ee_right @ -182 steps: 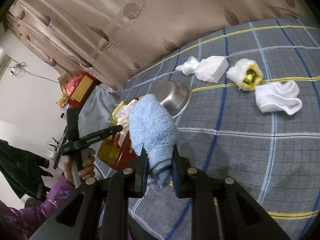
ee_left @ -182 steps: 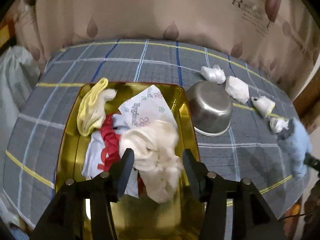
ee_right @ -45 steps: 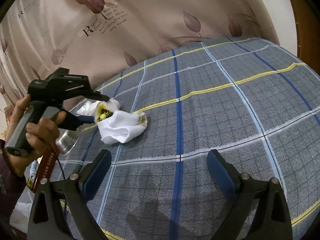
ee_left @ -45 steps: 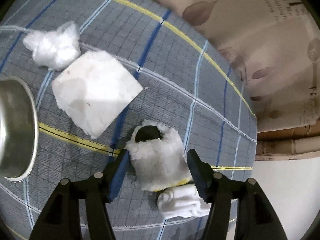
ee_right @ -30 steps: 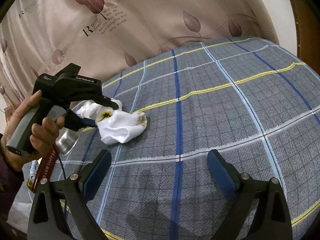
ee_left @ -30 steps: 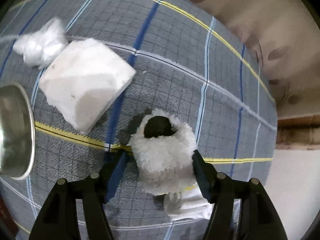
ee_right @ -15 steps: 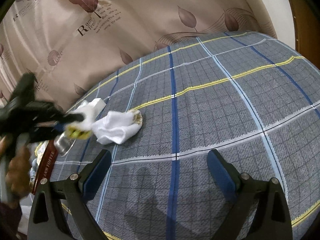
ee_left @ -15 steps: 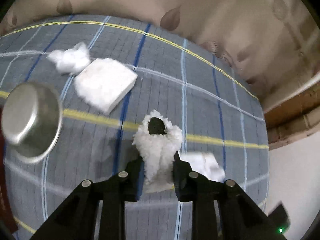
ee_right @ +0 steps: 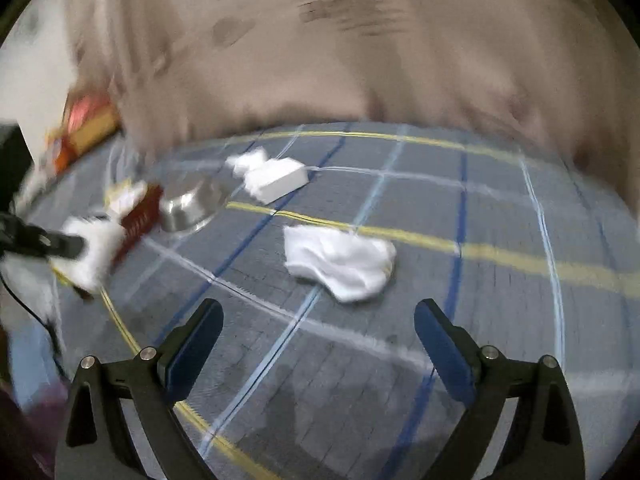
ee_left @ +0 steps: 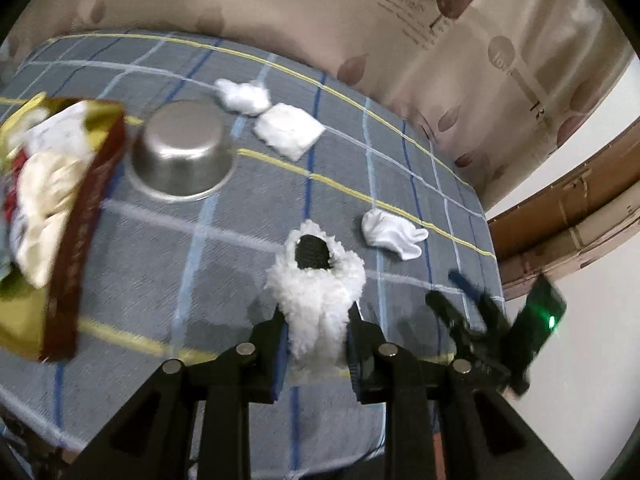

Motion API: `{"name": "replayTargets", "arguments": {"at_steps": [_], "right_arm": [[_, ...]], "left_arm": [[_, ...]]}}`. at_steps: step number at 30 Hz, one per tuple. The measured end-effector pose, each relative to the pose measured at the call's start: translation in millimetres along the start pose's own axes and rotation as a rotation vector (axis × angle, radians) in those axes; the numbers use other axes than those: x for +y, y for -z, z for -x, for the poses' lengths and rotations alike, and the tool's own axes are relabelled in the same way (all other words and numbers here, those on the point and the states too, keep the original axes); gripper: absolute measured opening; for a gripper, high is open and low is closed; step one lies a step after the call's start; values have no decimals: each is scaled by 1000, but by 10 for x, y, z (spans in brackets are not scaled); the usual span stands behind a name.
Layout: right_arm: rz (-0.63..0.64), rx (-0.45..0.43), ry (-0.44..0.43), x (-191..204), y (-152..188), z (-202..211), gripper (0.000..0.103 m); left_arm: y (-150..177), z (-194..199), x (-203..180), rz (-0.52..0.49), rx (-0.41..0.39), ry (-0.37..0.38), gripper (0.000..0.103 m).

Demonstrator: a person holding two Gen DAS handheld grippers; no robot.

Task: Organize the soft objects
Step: 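Grasp the fluffy slipper with left gripper while right gripper grasps the white sock, then drop the slipper into the gold tin with left gripper while right gripper carries the sock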

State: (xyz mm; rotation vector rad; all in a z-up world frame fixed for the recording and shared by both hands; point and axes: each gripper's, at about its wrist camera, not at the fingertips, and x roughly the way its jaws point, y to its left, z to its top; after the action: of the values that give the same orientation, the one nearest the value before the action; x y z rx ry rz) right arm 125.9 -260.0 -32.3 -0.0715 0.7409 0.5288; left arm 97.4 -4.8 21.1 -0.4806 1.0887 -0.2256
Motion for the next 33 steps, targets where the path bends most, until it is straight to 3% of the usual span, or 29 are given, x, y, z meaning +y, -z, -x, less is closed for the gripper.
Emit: {"name": "replayTargets", "arguments": {"at_steps": [6,8,12,17,21,28,33], "right_arm": [[369,184,57,174,-285,-517,90],[431,230,76,170,-319,-674,64],[470,348,86,84,-365,-973,54],[397,373,101,0,-479,-984,22],[299,355,131,-29,-423,-896,20],[43,276,-6,-97,-379,-558,19],[-53,225,-72,28,-322,-333,19]], "left_arm": [[168,543,356,56,-68,-53,26],[192,717,499,85,-95,-72,26],[255,1019,754,127,-142,-122,26],[308,1310,1116,183,-180,-191,26],[302,1371,1344,214,-198,-224,27],[134,1155,1460,137,-182,-253,28],[0,930,1570,107,-162,-258,30]]}}
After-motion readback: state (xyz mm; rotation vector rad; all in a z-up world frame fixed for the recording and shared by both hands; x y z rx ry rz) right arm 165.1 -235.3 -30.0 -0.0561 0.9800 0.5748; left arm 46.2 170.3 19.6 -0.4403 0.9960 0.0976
